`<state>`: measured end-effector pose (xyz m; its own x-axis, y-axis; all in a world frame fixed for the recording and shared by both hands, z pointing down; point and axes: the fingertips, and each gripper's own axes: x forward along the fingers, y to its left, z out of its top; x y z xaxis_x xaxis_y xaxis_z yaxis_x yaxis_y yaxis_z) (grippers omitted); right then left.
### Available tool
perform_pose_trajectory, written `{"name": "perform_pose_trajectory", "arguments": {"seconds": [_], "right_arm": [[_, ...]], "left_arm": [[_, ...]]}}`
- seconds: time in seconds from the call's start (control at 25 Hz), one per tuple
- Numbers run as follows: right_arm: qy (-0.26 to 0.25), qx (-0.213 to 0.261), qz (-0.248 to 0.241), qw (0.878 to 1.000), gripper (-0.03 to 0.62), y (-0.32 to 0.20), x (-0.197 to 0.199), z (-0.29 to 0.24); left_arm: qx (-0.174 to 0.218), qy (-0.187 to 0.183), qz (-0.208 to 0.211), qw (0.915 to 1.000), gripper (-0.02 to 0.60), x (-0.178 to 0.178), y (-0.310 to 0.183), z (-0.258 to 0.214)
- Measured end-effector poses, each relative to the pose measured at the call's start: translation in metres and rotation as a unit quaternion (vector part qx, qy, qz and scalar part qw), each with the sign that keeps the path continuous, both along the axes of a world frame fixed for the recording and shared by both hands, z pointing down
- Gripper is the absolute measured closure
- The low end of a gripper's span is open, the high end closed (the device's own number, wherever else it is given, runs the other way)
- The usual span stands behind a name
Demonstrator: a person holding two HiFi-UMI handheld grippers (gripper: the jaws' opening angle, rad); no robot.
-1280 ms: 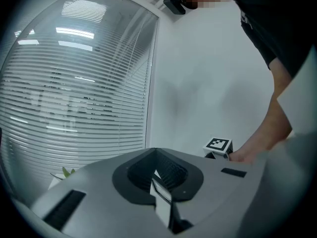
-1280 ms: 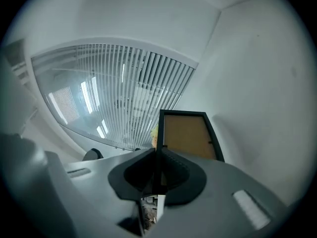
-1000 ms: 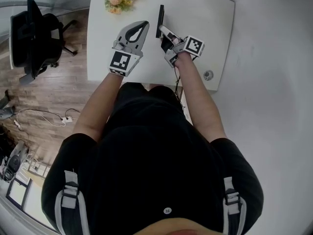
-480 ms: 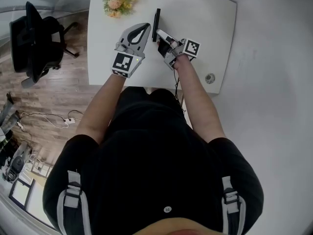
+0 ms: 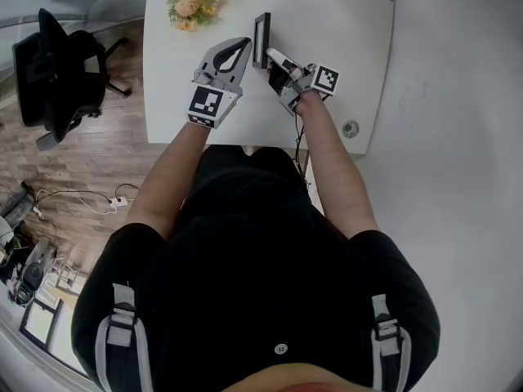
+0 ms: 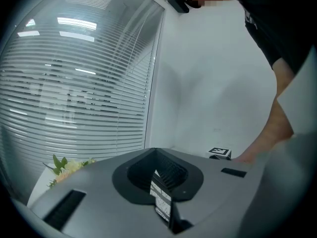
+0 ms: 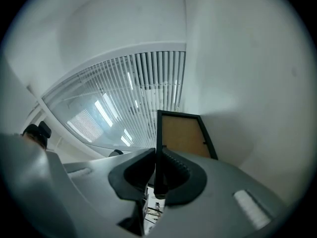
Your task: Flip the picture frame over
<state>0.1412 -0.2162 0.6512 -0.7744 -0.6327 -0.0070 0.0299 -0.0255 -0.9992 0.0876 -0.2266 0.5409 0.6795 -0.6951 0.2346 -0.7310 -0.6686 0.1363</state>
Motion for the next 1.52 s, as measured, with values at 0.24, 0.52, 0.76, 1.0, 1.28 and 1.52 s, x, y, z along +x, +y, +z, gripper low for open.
{"name": "perform_pose_trajectory", "arguments": {"seconds": [0.24,0.52,0.76,1.0,1.28,1.52], "right_arm": [[0.018,0.003,0.007,1.0,0.543,-0.001,0.007,0.002],[0.053,0.012,0.01,0.998,0.54,-0.002,0.015,0.005],[0.081,0.009,0.026,0.996,0.54,-0.003,0.033,0.005],[0.12,0.015,0.034,0.992,0.546,-0.003,0.045,0.009],[0.17,0.007,0.049,0.984,0.549,0.002,0.068,0.015],[0.188,0.003,0.056,0.981,0.549,0.005,0.075,0.016]], "left_arm": [[0.0,-0.003,0.003,1.0,0.58,0.0,0.001,0.0],[0.001,-0.003,0.002,1.0,0.58,-0.003,-0.001,0.001],[0.002,-0.004,0.006,1.0,0.58,0.002,0.003,-0.005],[0.008,-0.003,0.007,0.9999,0.58,0.0,0.005,-0.01],[0.017,-0.005,0.005,0.9998,0.58,0.003,0.01,-0.022],[0.02,-0.005,0.001,0.9998,0.58,0.002,0.013,-0.027]]}}
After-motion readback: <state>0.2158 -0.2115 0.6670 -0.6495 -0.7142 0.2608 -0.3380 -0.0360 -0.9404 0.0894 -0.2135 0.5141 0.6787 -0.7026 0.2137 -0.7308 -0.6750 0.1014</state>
